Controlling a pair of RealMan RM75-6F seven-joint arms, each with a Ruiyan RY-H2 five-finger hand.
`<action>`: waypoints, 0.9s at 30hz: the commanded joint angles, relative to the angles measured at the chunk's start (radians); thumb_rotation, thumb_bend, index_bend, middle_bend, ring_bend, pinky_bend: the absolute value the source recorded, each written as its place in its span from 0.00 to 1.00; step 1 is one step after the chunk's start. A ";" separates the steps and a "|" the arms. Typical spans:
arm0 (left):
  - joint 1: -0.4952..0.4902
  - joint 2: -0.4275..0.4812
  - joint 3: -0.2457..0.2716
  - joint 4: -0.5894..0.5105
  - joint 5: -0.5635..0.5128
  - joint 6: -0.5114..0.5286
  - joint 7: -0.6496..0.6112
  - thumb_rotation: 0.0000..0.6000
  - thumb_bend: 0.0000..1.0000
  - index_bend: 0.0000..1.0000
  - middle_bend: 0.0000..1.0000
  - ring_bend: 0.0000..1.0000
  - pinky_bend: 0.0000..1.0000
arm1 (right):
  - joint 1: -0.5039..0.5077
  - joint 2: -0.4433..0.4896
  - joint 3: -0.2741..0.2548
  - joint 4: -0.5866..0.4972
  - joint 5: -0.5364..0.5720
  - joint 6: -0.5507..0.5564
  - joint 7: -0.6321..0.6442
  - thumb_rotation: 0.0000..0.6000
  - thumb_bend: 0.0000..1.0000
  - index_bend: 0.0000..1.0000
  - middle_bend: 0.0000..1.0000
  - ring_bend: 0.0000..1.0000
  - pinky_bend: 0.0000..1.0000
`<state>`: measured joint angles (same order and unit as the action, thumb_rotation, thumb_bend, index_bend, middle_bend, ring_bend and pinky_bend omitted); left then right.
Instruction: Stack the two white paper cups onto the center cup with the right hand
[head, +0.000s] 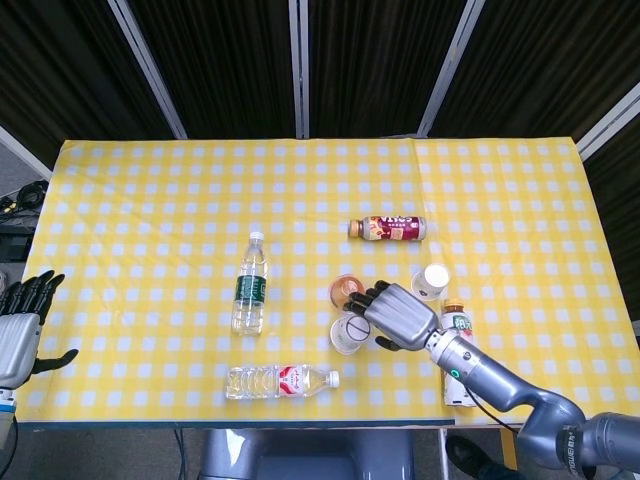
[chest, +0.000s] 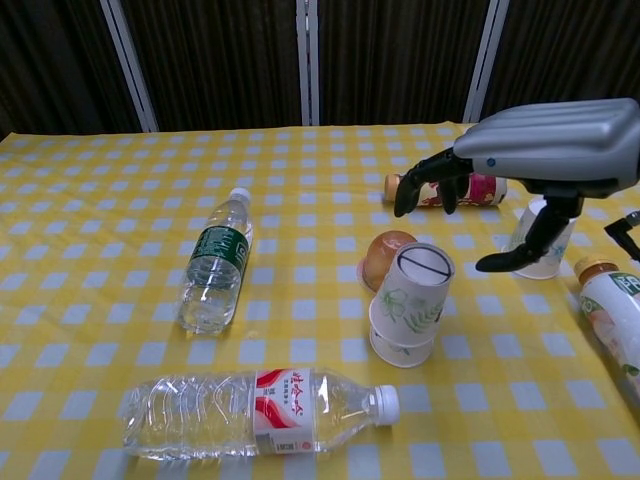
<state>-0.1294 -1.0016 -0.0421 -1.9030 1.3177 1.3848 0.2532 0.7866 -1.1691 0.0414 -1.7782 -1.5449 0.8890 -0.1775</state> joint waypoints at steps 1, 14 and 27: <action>0.000 -0.001 0.000 0.000 -0.001 0.000 0.001 1.00 0.00 0.00 0.00 0.00 0.00 | -0.003 0.001 -0.003 0.003 -0.010 0.006 -0.003 1.00 0.17 0.26 0.23 0.35 0.33; -0.003 -0.005 0.000 0.001 -0.009 -0.003 0.013 1.00 0.00 0.00 0.00 0.00 0.00 | -0.039 0.042 0.063 0.155 0.049 0.090 -0.023 1.00 0.16 0.20 0.12 0.17 0.20; -0.004 -0.013 0.001 -0.002 -0.014 0.000 0.030 1.00 0.00 0.00 0.00 0.00 0.00 | -0.024 0.005 0.072 0.293 0.297 -0.126 0.075 1.00 0.14 0.15 0.05 0.10 0.19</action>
<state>-0.1330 -1.0142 -0.0412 -1.9048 1.3046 1.3862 0.2833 0.7588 -1.1624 0.1188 -1.4931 -1.2690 0.7966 -0.1209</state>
